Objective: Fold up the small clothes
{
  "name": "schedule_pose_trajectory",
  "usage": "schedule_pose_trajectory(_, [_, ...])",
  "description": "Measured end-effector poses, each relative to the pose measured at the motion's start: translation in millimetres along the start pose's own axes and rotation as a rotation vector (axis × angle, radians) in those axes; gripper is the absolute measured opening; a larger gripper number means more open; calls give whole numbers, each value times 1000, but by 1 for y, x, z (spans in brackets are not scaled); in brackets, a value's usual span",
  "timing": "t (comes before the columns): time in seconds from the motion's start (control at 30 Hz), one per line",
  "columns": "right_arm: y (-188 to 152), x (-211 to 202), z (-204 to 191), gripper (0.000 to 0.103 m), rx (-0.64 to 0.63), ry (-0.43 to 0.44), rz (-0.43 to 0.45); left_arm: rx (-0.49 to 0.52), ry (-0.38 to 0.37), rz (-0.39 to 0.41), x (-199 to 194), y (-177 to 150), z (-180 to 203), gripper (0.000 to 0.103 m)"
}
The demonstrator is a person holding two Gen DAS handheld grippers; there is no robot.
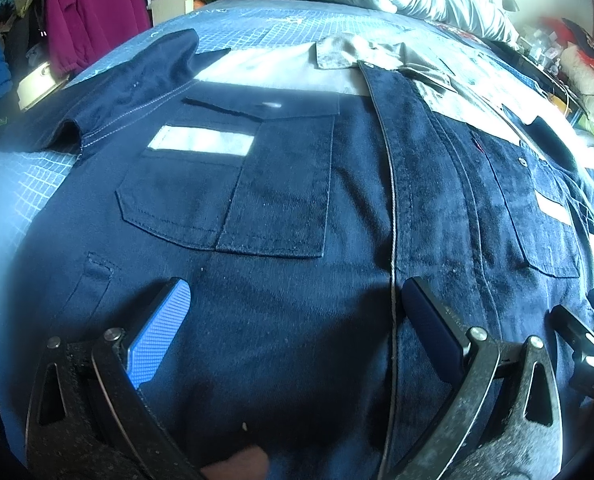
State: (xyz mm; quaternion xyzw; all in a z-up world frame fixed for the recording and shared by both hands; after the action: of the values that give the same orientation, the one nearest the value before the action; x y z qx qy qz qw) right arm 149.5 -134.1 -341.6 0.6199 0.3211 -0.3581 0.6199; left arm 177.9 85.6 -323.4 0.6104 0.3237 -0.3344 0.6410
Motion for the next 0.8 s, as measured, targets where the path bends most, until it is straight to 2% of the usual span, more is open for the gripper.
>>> schedule_pose_trajectory(0.27, [-19, -17, 5, 103, -92, 142, -44, 48, -36, 21, -12, -12, 0, 103])
schedule_pose_trajectory(0.4, [-30, -25, 11, 103, -140, 177, -18, 57, -37, 19, -13, -12, 1, 103])
schedule_pose_trajectory(0.63, [-41, -36, 16, 103, -105, 184, -16, 49, -32, 3, -12, -11, 0, 103])
schedule_pose_trajectory(0.8, [-48, -44, 21, 103, -66, 226, 31, 46, -46, -8, -12, -11, -1, 103])
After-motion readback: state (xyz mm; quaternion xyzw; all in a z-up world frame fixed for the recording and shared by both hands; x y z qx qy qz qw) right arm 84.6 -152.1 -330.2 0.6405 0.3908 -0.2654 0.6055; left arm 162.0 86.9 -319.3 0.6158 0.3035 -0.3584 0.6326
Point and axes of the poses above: each gripper's, at about its wrist camera, not at the fingertips, and x roughly the way its jaws point, z to its right, y to its top, the point moved 8 cm from there along x, roughly the way its jaws point, and after that the axes turned 2 degrees about y, right-handed, at the moved point
